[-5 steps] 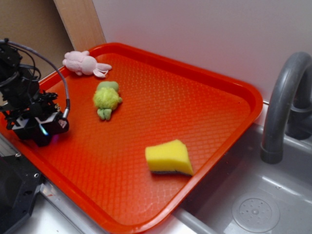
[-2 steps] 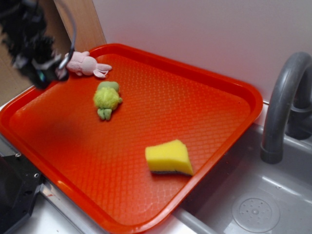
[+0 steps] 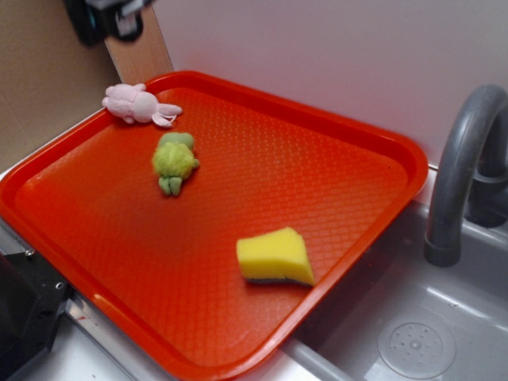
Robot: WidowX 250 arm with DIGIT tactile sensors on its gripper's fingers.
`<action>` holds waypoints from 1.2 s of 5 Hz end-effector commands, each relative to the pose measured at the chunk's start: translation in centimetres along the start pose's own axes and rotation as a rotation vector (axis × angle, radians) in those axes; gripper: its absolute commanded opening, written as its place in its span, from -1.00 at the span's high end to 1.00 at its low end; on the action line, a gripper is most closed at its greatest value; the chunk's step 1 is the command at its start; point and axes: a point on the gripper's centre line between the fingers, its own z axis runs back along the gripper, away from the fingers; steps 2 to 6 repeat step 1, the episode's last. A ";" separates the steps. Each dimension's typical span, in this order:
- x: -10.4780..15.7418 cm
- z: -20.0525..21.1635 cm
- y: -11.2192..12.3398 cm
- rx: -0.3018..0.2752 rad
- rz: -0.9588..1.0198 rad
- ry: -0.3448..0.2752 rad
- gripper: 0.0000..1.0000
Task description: Grab the black box.
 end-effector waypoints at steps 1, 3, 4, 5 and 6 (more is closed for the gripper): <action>-1.0 1.8 -1.9 -0.001 -0.048 -0.088 1.00; -1.0 1.8 -1.9 -0.001 -0.048 -0.088 1.00; -1.0 1.8 -1.9 -0.001 -0.048 -0.088 1.00; -1.0 1.8 -1.9 -0.001 -0.048 -0.088 1.00; -1.0 1.8 -1.9 -0.001 -0.048 -0.088 1.00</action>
